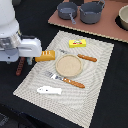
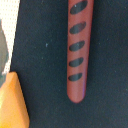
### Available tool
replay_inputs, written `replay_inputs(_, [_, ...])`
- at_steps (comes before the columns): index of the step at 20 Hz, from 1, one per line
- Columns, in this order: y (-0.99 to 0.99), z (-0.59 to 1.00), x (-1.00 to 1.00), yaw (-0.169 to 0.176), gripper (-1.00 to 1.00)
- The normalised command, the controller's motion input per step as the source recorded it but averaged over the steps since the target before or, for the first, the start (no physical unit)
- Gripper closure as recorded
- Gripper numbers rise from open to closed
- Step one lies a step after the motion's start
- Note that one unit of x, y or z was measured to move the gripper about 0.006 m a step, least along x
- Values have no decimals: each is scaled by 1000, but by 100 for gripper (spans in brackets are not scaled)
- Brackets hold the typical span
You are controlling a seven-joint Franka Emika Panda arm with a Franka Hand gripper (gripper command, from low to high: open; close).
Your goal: Interact with the objects in diverse but meaningful ways.
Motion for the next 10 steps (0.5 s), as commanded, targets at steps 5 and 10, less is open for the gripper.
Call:
replay_inputs(5, [0, -278, 0, -30, -100])
replay_inputs(10, [0, -242, 0, -28, 100])
